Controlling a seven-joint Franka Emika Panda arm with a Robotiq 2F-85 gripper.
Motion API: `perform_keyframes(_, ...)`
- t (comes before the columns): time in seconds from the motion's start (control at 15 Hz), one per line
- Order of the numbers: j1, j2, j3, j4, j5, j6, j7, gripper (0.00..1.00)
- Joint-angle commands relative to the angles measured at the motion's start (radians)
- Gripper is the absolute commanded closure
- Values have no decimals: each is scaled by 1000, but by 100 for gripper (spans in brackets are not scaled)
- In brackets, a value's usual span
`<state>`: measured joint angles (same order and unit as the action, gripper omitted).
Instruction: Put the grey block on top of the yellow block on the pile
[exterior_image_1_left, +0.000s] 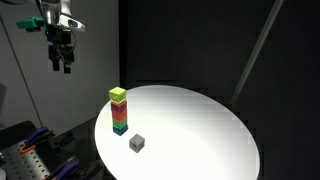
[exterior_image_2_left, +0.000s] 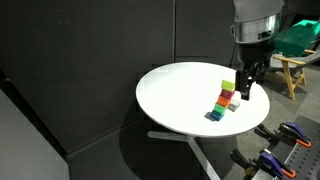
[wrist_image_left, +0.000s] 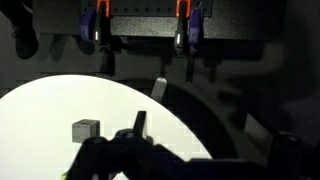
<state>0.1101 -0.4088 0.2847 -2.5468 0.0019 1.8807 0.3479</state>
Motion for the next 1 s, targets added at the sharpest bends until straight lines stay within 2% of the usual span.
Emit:
perform_keyframes(0.0, 12, -35, -49, -6, 16, 10, -37, 0)
perform_keyframes(0.93, -48, -160, -254, -59, 42, 143, -227, 0)
